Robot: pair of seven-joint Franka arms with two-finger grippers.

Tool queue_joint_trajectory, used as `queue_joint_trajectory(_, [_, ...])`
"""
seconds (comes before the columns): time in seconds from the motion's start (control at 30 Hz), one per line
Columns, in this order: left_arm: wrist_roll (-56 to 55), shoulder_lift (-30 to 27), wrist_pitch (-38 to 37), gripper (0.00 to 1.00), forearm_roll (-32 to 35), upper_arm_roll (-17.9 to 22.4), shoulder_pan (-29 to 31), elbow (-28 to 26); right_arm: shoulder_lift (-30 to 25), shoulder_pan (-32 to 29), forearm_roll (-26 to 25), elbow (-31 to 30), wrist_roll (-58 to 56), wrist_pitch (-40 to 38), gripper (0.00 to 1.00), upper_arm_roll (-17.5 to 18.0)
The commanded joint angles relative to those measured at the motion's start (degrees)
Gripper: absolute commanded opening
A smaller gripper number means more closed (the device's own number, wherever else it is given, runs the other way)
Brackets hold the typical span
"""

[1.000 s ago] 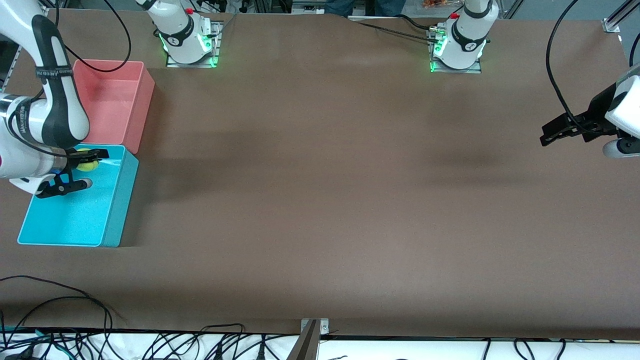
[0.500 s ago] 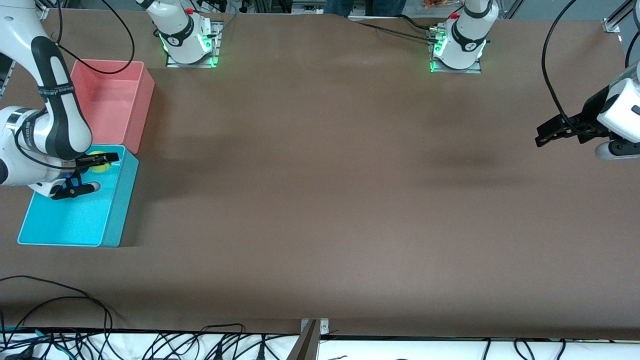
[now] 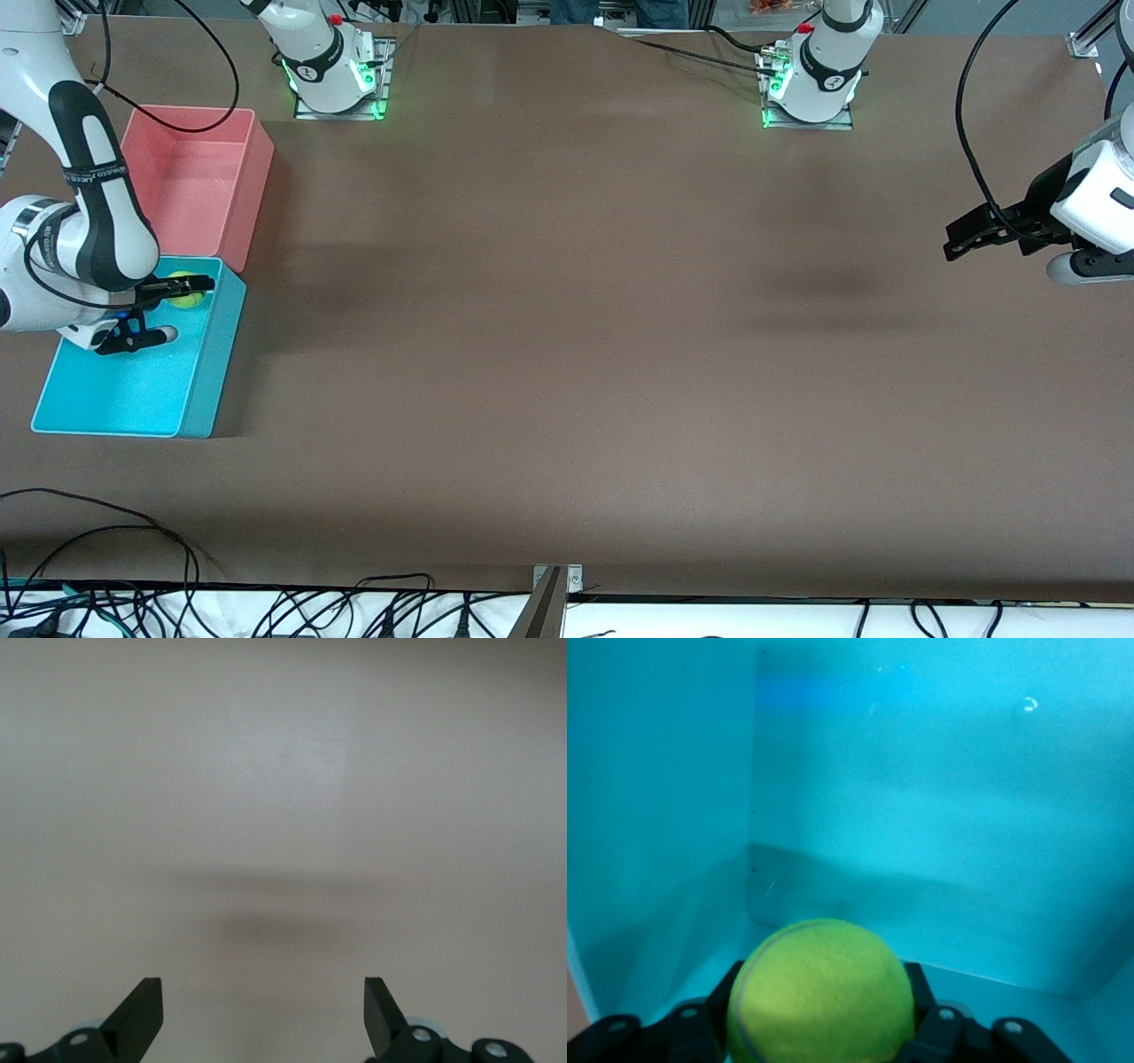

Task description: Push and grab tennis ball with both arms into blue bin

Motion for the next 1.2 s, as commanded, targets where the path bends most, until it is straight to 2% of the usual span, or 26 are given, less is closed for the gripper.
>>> queue_joint_trajectory(0.0, [1.1, 0.0, -0.5, 1.0, 1.0, 0.0, -0.1, 0.2, 0.9, -0.6, 1.3, 1.9, -1.0, -0.6, 1.0, 0.6])
queue_joint_trajectory(0.5, [1.1, 0.0, -0.5, 1.0, 1.0, 0.0, -0.1, 0.2, 0.4, -0.4, 1.3, 3.8, -1.1, -1.6, 1.0, 0.8])
queue_joint_trajectory(0.87, [1.1, 0.0, -0.5, 1.0, 1.0, 0.0, -0.1, 0.2, 0.3, 0.3, 1.2, 11.7, -1.2, -14.0, 1.0, 1.2])
queue_joint_trajectory(1.17, [1.1, 0.1, -0.5, 1.0, 1.0, 0.0, -0.1, 0.2, -0.8, 0.4, 1.1, 12.1, -1.2, -14.9, 1.0, 1.3])
